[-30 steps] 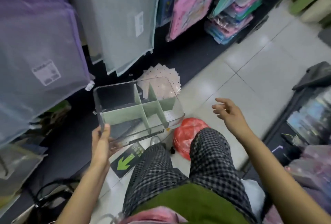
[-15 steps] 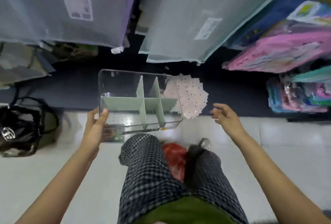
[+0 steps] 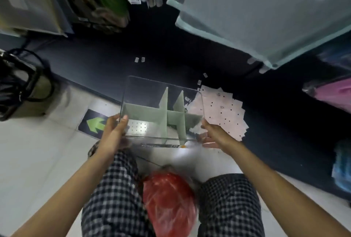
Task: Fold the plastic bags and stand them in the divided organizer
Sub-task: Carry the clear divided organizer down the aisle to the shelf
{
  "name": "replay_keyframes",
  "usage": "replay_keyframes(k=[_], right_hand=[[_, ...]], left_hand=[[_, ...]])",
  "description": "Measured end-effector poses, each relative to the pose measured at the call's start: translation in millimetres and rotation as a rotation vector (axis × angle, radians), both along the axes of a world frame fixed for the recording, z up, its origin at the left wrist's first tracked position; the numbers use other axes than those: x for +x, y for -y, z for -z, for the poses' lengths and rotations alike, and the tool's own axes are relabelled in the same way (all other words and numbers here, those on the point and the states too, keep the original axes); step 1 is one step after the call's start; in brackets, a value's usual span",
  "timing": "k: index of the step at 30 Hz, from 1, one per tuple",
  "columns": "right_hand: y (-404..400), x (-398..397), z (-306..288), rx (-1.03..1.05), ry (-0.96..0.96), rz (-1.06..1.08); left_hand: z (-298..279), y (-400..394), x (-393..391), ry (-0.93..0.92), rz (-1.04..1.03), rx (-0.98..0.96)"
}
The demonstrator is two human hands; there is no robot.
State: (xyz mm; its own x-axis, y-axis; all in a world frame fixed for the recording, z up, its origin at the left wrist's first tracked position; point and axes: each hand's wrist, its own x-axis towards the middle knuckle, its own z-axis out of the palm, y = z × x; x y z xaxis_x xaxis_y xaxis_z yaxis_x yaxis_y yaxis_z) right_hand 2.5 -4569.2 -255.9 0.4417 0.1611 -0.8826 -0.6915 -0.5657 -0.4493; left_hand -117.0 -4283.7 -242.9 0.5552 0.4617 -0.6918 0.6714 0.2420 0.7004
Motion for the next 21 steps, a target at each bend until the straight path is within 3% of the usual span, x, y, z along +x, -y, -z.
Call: replay_keyframes(k=[6,10,15,21], right_hand=[[-26,26,119,0.101,0.019,0.081],[-53,57,205,0.098,0.169,0.213],[-95,90,296,0.155,0.338,0.325],[-137,101,362,0.078,0.516,0.311]], left_hand=[[105,-41,61,-0.033,0.111,0.006],[181,-62,109,-0.008,0.078,-0.002],[272,-83,156,0.003,0.187,0.383],[324,-94,191,0.165,0.087,0.385]])
